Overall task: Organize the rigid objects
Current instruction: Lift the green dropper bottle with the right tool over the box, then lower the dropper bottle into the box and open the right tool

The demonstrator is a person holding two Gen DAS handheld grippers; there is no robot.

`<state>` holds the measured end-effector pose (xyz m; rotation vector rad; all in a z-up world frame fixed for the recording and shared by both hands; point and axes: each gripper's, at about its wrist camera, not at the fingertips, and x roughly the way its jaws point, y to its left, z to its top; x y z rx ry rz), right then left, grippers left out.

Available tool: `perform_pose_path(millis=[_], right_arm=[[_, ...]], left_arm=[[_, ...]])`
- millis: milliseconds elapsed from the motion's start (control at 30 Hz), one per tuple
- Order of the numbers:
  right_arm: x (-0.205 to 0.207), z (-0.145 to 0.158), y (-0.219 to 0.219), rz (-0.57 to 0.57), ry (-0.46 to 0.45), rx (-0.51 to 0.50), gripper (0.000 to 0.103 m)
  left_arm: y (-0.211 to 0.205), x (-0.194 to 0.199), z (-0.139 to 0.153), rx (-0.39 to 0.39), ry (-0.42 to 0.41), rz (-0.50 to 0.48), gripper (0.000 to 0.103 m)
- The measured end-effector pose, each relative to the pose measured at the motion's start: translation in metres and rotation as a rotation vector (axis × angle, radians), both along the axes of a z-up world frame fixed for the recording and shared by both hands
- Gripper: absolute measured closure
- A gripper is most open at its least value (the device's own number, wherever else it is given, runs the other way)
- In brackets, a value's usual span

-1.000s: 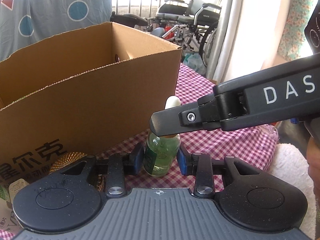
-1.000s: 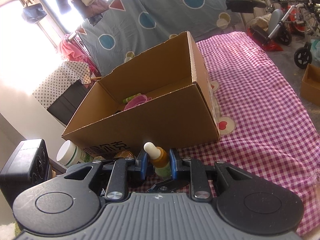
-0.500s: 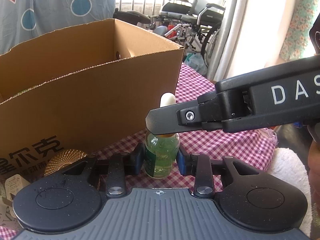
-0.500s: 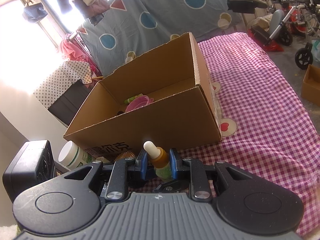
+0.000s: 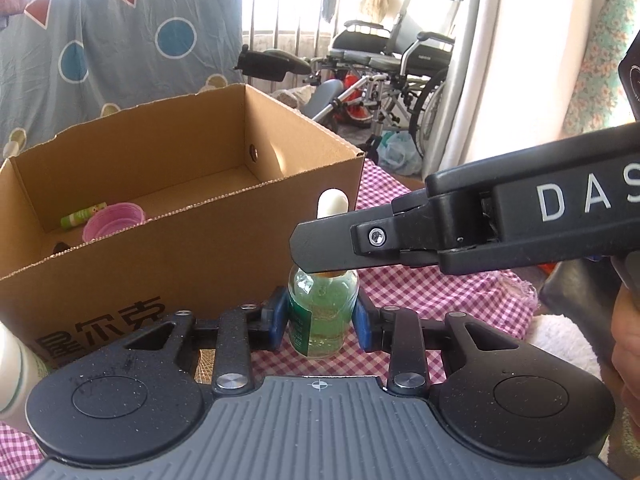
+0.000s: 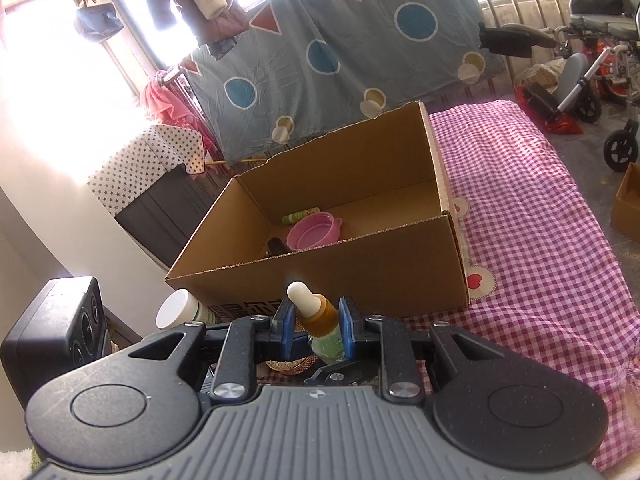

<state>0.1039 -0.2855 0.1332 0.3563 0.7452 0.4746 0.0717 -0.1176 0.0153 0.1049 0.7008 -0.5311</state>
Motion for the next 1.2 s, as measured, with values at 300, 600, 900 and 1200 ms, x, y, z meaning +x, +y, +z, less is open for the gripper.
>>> perform_pose_path(millis=[300,600,900,1200], right_arm=[[-0.003,0.024,0.015,0.044,-0.057,0.004,0.077],[0.004,0.047,0.033,0.093,-0.112,-0.003,0.077],[0.039,0.070,0.048,0.152,-0.122,-0.019,0.077],[0.138,0.079,0.063,0.209,-0.022,-0.013,0.077]], left_arm=[[0.015,-0.011,0.023,-0.002,-0.062,0.041,0.071],[0.028,-0.009,0.043,-0.007,-0.121,0.080,0.071],[0.044,0.023,0.065,-0.039,-0.113,0.094,0.072],[0.055,0.116,0.082,-0.018,0.032,0.106,0.072]])
